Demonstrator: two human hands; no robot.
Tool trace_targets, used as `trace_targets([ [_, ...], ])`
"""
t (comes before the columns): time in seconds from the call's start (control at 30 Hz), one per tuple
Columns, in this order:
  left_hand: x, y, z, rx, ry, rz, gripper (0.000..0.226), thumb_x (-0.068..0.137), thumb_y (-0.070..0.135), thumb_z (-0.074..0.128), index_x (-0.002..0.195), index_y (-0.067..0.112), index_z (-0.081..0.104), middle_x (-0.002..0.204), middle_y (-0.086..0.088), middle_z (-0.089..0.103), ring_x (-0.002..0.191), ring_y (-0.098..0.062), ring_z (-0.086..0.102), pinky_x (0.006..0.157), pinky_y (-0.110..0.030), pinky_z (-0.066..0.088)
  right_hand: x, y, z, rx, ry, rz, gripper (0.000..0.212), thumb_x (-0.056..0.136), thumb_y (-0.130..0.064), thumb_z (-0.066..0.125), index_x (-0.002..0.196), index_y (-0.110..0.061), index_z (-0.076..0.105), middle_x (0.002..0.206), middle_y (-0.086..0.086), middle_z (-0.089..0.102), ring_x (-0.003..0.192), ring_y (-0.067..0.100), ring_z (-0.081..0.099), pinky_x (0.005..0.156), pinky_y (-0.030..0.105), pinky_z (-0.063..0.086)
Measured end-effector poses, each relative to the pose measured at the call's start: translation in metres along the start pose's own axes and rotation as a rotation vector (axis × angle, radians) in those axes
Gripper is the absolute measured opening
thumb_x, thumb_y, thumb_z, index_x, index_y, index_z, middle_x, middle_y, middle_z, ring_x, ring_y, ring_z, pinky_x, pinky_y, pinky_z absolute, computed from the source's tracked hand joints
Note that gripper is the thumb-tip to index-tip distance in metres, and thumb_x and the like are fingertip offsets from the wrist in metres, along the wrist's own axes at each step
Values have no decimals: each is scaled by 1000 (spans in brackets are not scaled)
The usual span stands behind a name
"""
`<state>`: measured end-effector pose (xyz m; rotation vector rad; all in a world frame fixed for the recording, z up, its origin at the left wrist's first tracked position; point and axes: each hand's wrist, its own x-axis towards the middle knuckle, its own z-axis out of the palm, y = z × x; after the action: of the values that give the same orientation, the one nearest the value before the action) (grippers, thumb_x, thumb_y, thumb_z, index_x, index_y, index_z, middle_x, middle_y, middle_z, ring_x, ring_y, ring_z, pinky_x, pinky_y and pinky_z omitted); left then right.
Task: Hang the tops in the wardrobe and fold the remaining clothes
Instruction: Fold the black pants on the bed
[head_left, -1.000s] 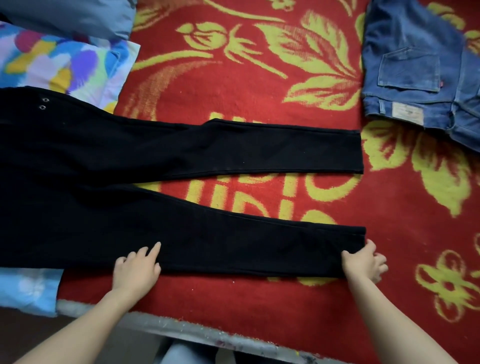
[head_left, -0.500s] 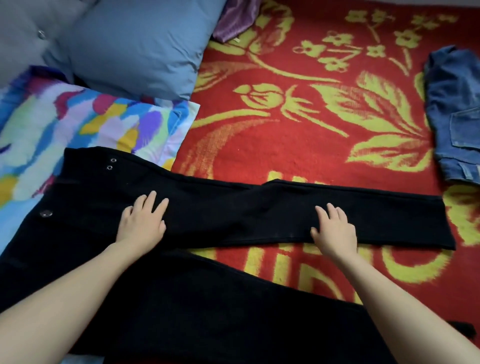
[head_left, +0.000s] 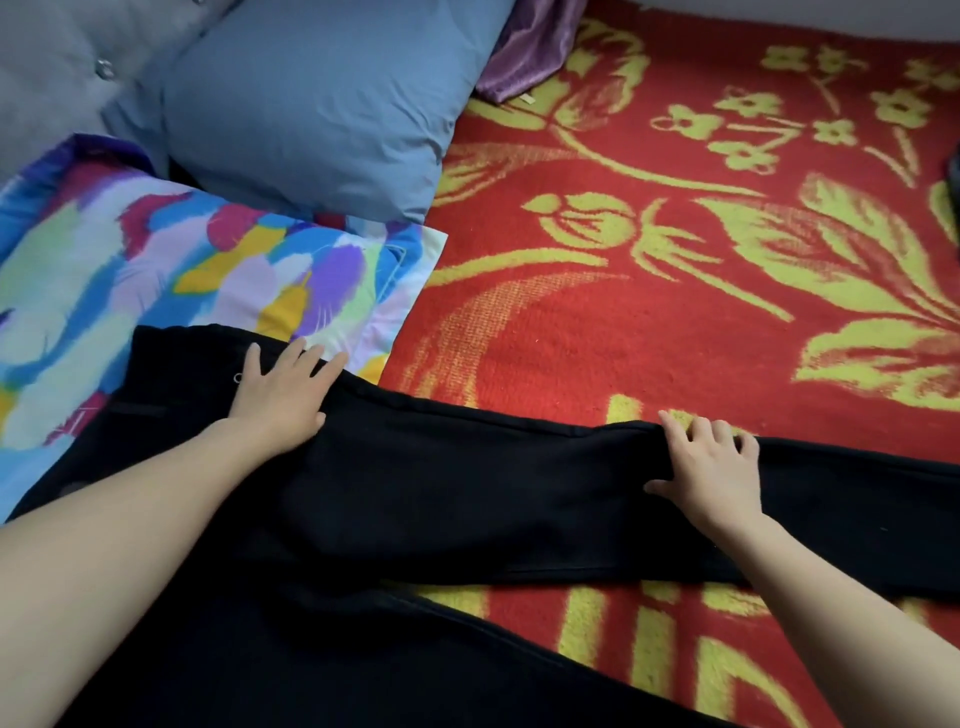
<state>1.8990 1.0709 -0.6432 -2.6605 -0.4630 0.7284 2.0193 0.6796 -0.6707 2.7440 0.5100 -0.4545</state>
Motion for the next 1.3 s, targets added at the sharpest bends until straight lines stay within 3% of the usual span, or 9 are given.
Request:
trace_targets([
  [0.13, -19, -7, -6, -180, 379, 36, 35, 75, 15, 69, 108, 7, 62, 98, -14, 59, 100, -31, 55, 99, -51, 29, -30, 5, 7, 97, 286, -48, 34, 61, -12, 84, 81, 2, 60, 81, 19, 59, 85, 39, 57, 81, 49, 42],
  [0.27, -85, -25, 19, -163, 685, 199, 18, 65, 15, 47, 71, 6, 61, 63, -11, 53, 59, -29, 58, 71, -39, 35, -84, 19, 31, 131, 439, -183, 28, 49, 12, 78, 64, 3, 57, 62, 17, 54, 58, 37, 58, 55, 44, 48],
  [0.33, -121, -32, 42, -170, 700, 227, 20, 68, 14, 41, 76, 7, 58, 61, -10, 51, 56, -29, 56, 66, -39, 33, -112, 21, 41, 173, 481, -257, 10, 61, 11, 51, 64, 3, 58, 58, 16, 50, 50, 35, 53, 41, 39, 44],
  [0.4, -157, -36, 66, -185, 703, 231, 22, 66, 10, 38, 84, 8, 52, 61, -10, 52, 54, -30, 55, 64, -38, 33, -139, 18, 51, 176, 479, -346, 25, 64, 1, 34, 62, 2, 59, 57, 13, 49, 47, 34, 50, 36, 35, 40],
  [0.67, -258, -39, 115, -258, 649, 261, 31, 61, -2, 33, 86, 11, 46, 56, -7, 50, 59, -27, 44, 60, -35, 31, -245, 8, 78, 182, 403, -509, 21, 65, -5, 38, 85, -11, 41, 55, 9, 51, 43, 25, 52, 34, 26, 38],
  [0.87, -301, -29, 138, -170, 490, 174, 38, 68, -7, 28, 78, 2, 63, 56, -11, 48, 49, -28, 51, 45, -35, 41, -286, -14, 92, 145, 272, -432, 31, 60, -4, 33, 83, -7, 54, 54, 10, 51, 41, 26, 50, 31, 26, 38],
  [0.97, -301, -18, 136, -120, 408, 43, 32, 63, -18, 47, 84, 0, 63, 62, -15, 47, 54, -30, 50, 49, -37, 42, -287, -21, 92, 77, 97, -377, 24, 53, -4, 56, 71, -3, 71, 57, 13, 53, 42, 29, 52, 29, 32, 39],
  [1.03, -306, -9, 138, -138, 336, 4, 49, 43, -23, 67, 88, -2, 67, 66, -18, 49, 56, -32, 51, 53, -41, 42, -286, -20, 94, 85, -25, -331, 48, 25, -1, 82, 72, -4, 72, 58, 12, 54, 45, 30, 54, 31, 34, 40],
  [1.3, -303, 55, 130, -143, 357, 191, 57, 43, -12, 73, 98, 2, 71, 90, -25, 62, 70, -36, 61, 60, -47, 48, -278, 33, 89, 60, -68, -147, 67, 19, 11, 83, 85, -1, 72, 64, 19, 55, 53, 37, 55, 42, 38, 44],
])
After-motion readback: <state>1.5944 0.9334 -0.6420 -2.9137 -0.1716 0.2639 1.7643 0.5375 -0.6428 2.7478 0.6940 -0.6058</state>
